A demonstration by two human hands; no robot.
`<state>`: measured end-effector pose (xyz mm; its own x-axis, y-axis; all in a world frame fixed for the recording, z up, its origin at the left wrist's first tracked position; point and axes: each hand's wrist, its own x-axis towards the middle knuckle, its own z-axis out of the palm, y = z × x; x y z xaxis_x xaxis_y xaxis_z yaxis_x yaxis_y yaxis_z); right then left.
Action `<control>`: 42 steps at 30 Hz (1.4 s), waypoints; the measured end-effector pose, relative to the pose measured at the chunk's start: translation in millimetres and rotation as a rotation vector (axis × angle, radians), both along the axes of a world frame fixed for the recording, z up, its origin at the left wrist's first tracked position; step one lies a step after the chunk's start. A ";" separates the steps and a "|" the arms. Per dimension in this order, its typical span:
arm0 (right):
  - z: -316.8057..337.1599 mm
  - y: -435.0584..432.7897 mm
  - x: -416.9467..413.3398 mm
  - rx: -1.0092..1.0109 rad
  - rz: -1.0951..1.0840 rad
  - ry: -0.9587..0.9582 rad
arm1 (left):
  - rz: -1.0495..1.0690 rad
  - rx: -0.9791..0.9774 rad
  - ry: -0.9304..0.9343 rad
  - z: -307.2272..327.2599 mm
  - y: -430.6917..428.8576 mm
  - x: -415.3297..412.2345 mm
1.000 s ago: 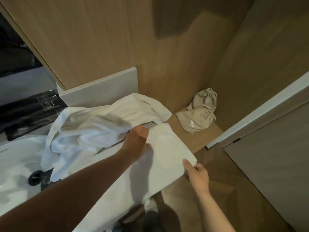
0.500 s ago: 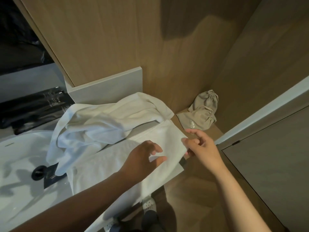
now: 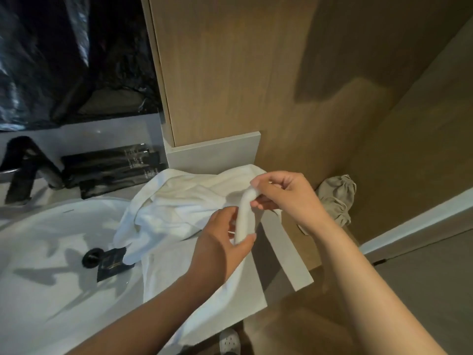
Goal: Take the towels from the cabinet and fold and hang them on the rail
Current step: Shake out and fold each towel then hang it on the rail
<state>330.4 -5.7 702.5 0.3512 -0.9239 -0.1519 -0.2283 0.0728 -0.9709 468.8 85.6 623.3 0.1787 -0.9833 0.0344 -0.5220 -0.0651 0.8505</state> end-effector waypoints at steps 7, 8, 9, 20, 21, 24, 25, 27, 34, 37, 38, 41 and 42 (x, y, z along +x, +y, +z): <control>37.2 -2.8 0.2 -0.170 -0.004 -0.065 | 0.041 -0.157 -0.107 37.7 -26.5 36.5; 39.8 -4.1 -5.9 -0.211 -0.066 -0.062 | 0.036 -0.167 -0.107 43.6 -26.5 41.4; 40.6 -5.4 -12.4 -0.245 -0.128 -0.048 | 0.032 -0.188 -0.109 49.4 -26.0 46.4; 43.7 -17.4 -0.2 -0.041 -0.106 -0.142 | 0.007 -0.487 -0.052 167.8 -30.4 83.1; 50.7 -19.7 5.0 -0.024 -0.088 -0.183 | 0.006 -0.513 -0.052 180.8 -32.0 85.7; 77.6 -25.8 18.1 -0.072 -0.079 -0.252 | 0.002 -0.582 -0.051 217.7 -38.1 93.2; 87.6 -28.2 20.6 -0.114 -0.096 -0.276 | -0.006 -0.592 -0.035 229.2 -40.8 95.9; 111.3 -32.3 24.0 -0.196 -0.152 -0.300 | -0.043 -0.595 0.021 252.5 -46.9 101.7; 206.4 -35.2 23.4 -0.407 -0.220 -0.415 | -0.026 -0.695 0.120 328.3 -66.0 112.4; 245.7 -32.3 19.8 -0.459 -0.234 -0.494 | -0.023 -0.744 0.129 356.6 -68.4 110.5; 257.7 -30.8 19.0 -0.481 -0.246 -0.502 | -0.022 -0.765 0.136 365.3 -68.5 108.9; 288.2 -27.2 16.3 -0.531 -0.325 -0.485 | -0.029 -0.822 0.150 390.3 -68.5 104.4; 296.6 -26.4 14.9 -0.549 -0.349 -0.479 | -0.032 -0.837 0.153 397.5 -69.6 103.6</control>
<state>345.3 -32.1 999.1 -0.0599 -0.8912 0.4496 0.1690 -0.4530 -0.8754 572.4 16.0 1020.8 0.2132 -0.6488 0.7304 -0.3884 0.6297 0.6727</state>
